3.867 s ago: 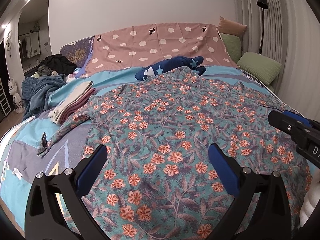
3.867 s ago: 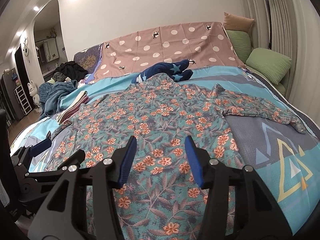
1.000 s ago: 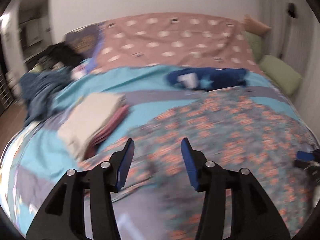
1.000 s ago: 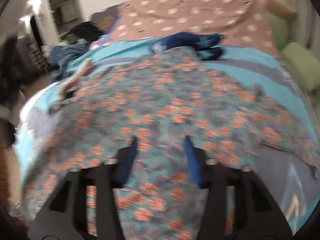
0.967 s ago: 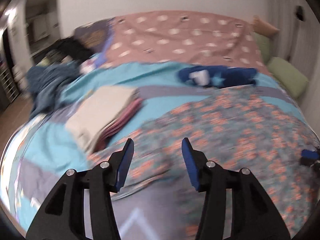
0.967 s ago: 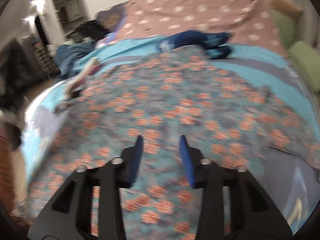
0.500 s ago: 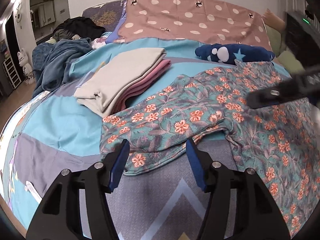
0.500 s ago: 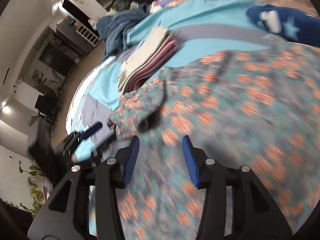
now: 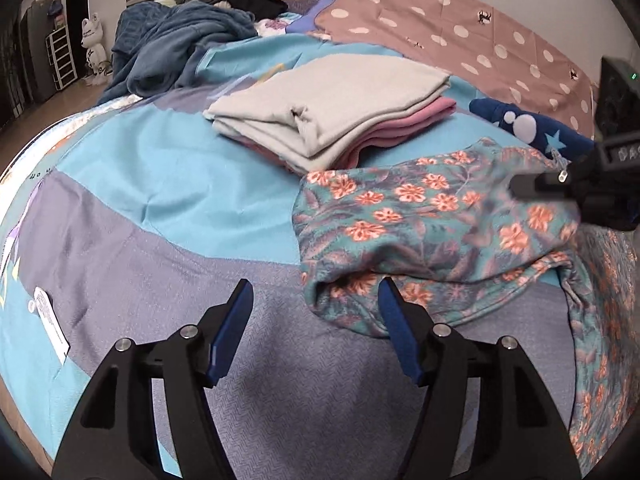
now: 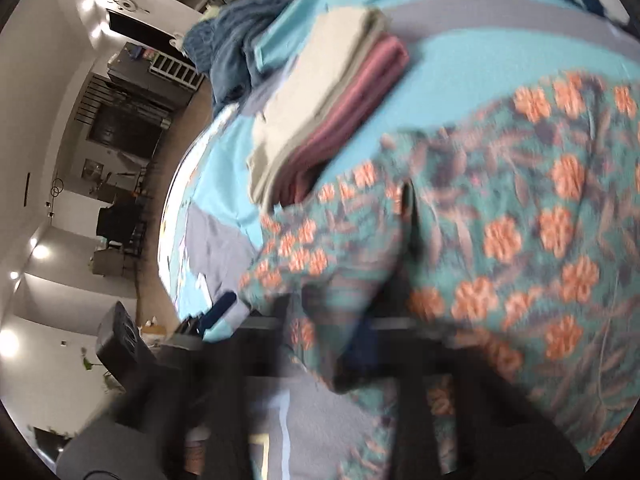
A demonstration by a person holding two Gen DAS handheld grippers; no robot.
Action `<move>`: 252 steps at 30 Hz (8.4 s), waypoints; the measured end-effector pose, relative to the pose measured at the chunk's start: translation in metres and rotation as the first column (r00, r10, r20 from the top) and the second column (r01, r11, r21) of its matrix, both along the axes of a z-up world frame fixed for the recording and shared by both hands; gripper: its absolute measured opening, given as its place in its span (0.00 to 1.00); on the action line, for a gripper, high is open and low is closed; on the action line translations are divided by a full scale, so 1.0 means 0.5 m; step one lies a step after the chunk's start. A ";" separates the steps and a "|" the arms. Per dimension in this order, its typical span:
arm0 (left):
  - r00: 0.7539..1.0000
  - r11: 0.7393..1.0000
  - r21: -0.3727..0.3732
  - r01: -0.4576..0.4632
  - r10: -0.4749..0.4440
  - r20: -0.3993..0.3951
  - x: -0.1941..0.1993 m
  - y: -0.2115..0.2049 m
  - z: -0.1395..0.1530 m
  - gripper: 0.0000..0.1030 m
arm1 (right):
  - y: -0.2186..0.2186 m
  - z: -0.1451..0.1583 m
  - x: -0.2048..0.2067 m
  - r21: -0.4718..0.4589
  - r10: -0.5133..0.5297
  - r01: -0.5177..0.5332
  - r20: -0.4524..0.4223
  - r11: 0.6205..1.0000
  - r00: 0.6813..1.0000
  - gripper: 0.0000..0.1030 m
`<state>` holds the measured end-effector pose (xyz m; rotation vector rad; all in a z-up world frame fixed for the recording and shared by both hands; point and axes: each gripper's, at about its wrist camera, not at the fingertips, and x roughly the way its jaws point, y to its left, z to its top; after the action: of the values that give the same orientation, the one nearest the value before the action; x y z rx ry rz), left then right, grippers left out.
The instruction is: Fold small clothes
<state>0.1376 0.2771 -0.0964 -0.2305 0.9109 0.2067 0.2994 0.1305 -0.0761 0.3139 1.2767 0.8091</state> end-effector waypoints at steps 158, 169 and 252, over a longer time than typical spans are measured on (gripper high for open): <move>0.880 0.881 -0.014 0.473 -0.473 0.040 0.218 -0.638 0.047 0.93 | -1.530 -0.234 -0.618 0.332 -0.897 0.911 -0.435 -0.243 -0.081 0.49; 0.874 0.872 0.064 0.485 -0.487 0.006 0.216 -0.664 0.041 0.97 | -1.452 -0.179 -0.595 0.184 -0.885 0.965 -0.458 -0.189 -0.087 0.63; 0.931 0.881 -0.301 0.366 -0.340 0.135 0.203 -0.368 0.133 0.02 | -0.847 -0.010 -0.294 -0.399 -0.348 0.640 0.593 0.656 0.726 0.78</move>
<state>0.2389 0.0932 -0.0302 -0.3664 0.8889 -0.2936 0.1522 -0.2931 -0.0810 -0.0394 0.8356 -0.0456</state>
